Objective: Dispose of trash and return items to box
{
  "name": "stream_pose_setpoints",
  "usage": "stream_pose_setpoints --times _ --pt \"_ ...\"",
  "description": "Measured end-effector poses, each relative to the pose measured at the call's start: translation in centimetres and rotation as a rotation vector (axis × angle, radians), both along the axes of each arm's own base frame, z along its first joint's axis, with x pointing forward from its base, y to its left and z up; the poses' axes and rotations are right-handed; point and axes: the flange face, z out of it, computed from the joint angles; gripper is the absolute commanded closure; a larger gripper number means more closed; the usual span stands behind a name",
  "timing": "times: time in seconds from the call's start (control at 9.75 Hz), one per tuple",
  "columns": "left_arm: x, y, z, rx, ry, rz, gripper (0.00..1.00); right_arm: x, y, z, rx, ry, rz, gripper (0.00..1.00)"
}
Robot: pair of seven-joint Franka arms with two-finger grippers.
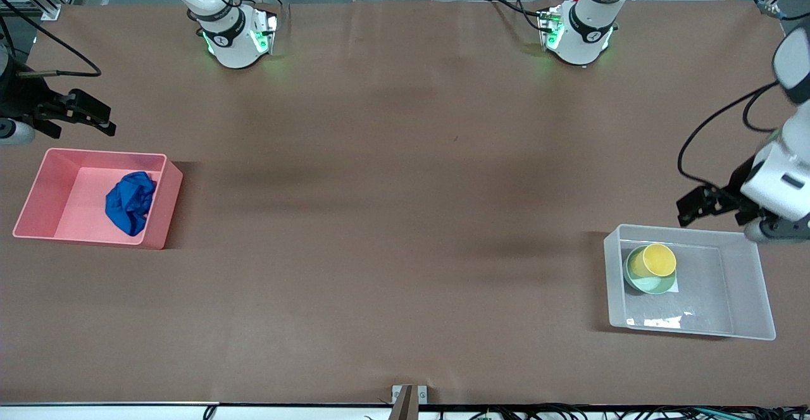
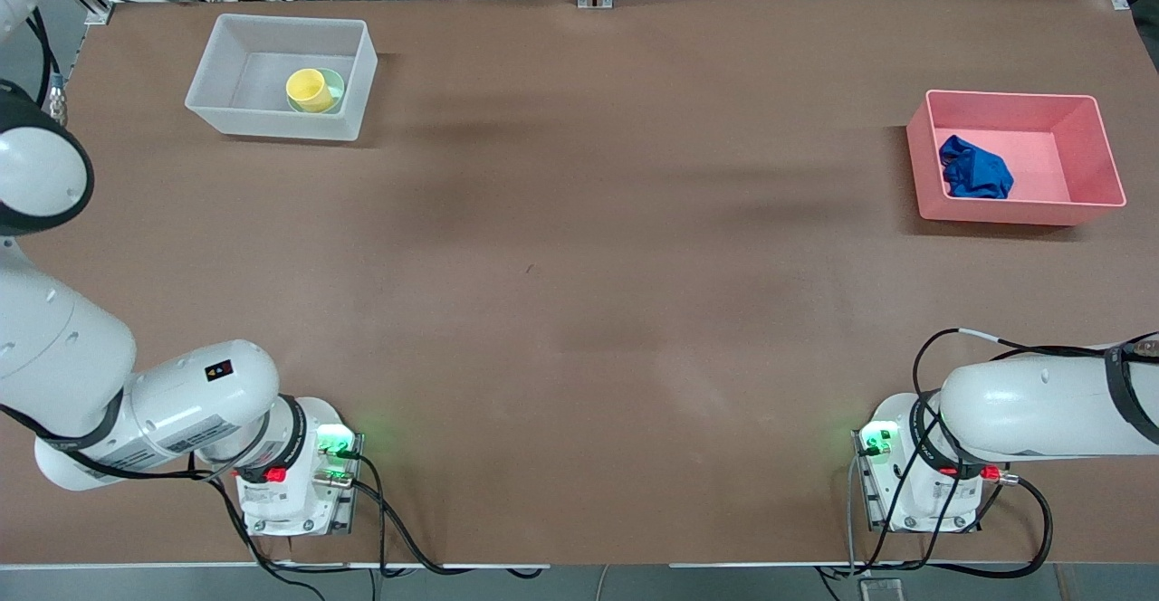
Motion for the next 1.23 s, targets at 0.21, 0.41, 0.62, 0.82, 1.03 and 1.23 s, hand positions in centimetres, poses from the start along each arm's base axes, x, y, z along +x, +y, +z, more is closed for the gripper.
stream_pose_setpoints --times 0.21,0.41,0.62,0.82,1.03,1.23 --pt "-2.5 -1.2 3.2 0.02 0.011 -0.008 0.0 0.0 0.0 0.0 0.0 0.001 -0.001 0.0" --pt "-4.6 -1.7 4.8 0.022 0.057 -0.007 0.0 0.0 0.0 0.0 0.0 0.002 -0.001 0.0" --pt "-6.0 -1.4 5.4 0.009 0.072 -0.001 0.0 0.0 0.0 -0.1 0.0 0.003 -0.002 0.0" --pt "-7.8 -2.1 5.5 0.02 0.082 -0.015 0.0 0.0 0.0 -0.1 0.0 0.004 -0.002 0.0" --pt "-9.3 -2.0 5.9 0.023 0.083 -0.046 0.0 0.0 0.0 -0.2 0.001 0.006 -0.002 0.0" --pt "-9.6 -1.1 6.0 0.012 0.087 -0.062 0.0 0.1 0.0 -0.3 0.001 0.009 -0.002 0.0"
